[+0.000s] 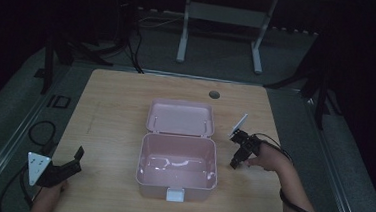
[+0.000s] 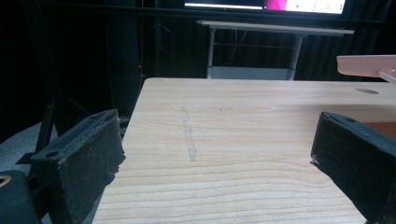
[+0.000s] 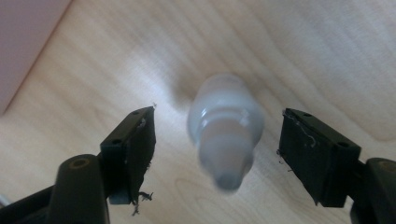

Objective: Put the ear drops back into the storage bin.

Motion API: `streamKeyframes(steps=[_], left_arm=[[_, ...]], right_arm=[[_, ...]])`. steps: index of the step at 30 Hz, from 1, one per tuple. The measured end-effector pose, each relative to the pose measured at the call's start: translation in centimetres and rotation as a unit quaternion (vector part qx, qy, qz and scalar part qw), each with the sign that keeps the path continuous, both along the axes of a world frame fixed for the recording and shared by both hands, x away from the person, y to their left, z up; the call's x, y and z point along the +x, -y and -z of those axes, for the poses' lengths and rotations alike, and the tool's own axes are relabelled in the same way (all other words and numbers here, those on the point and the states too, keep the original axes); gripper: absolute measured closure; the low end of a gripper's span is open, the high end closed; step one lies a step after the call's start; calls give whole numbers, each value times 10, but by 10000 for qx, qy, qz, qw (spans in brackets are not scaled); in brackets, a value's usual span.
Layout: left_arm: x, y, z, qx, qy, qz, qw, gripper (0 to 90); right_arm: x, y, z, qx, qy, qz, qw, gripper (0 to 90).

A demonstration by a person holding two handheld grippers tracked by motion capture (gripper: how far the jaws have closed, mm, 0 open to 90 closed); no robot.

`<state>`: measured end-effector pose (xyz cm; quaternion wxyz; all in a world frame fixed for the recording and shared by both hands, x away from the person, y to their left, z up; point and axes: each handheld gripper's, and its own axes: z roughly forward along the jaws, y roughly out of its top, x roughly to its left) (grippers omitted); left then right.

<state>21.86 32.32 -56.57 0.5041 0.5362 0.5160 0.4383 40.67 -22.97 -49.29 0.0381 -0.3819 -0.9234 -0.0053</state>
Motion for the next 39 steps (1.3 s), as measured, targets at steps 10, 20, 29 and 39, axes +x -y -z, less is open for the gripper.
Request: streamKeyframes(steps=[10, 20, 29, 39], left_arm=[[0, 0, 0, -4, -5, 10, 10000, 24], [0, 0, 0, -2, -3, 11, 10000, 23], [0, 0, 0, -5, -7, 3, 10000, 23], [0, 0, 0, -10, -17, -13, 10000, 23]], right_arm=[[3, -7, 8, -86, -148, -409, 9990, 487], [7, -10, 13, -176, -190, -396, 9989, 562], [1, -13, 8, -138, -145, -988, 9949, 592], [-20, -11, 2, -178, -32, -2143, 9766, 593]])
